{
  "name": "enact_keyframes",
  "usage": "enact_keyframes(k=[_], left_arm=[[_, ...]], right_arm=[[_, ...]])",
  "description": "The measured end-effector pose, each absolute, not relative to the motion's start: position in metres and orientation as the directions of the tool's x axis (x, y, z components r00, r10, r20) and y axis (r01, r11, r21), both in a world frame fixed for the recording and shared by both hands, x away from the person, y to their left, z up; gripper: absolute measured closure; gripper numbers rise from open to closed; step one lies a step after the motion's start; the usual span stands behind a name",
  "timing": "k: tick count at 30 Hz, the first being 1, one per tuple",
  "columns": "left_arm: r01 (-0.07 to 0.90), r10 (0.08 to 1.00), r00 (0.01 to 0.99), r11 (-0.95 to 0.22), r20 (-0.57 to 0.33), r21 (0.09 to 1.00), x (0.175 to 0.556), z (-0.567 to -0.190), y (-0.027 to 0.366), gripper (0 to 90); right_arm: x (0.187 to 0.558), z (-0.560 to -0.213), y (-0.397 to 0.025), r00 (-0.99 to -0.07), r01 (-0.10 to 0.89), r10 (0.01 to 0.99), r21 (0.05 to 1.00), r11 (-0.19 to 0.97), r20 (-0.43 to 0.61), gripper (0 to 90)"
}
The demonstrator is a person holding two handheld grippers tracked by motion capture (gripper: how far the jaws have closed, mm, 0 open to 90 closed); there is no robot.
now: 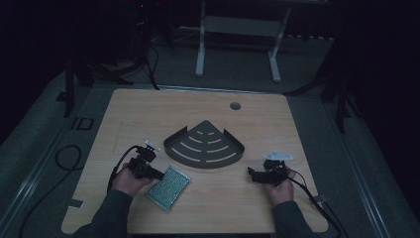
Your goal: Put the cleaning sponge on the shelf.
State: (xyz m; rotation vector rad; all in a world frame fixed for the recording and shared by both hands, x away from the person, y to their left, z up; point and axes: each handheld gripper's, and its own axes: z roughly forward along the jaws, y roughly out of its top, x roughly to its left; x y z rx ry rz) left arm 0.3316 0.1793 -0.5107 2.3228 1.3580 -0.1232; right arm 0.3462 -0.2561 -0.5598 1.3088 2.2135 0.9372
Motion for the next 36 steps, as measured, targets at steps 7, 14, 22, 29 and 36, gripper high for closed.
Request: enact_keyframes(k=[7, 14, 22, 29, 36], left_arm=[[0.856, 0.804, 0.506, -0.424, -0.313, 0.297, 0.337, -0.518, 0.179, 75.5], [0.861, 0.792, 0.504, -0.429, -0.344, 0.273, 0.342, -0.521, 0.181, 76.2], [0.853, 0.768, 0.521, -0.455, -0.373, 0.255, 0.346, -0.522, 0.180, 83.9], [0.841, 0.752, 0.540, -0.481, -0.378, 0.246, 0.347, -0.521, 0.178, 89.5], [0.823, 0.744, 0.567, -0.510, -0.353, 0.248, 0.347, -0.514, 0.176, 90.0]], right_arm=[[0.346, -0.560, -0.256, -0.480, 0.607, 0.877, 0.720, 0.336, -0.004, 12.7], [0.346, -0.560, -0.256, -0.481, 0.607, 0.877, 0.720, 0.337, -0.005, 12.6], [0.346, -0.560, -0.256, -0.481, 0.607, 0.877, 0.720, 0.337, -0.005, 12.6], [0.346, -0.560, -0.256, -0.481, 0.607, 0.877, 0.720, 0.336, -0.004, 12.7], [0.346, -0.560, -0.256, -0.481, 0.607, 0.877, 0.720, 0.337, -0.004, 12.7]])
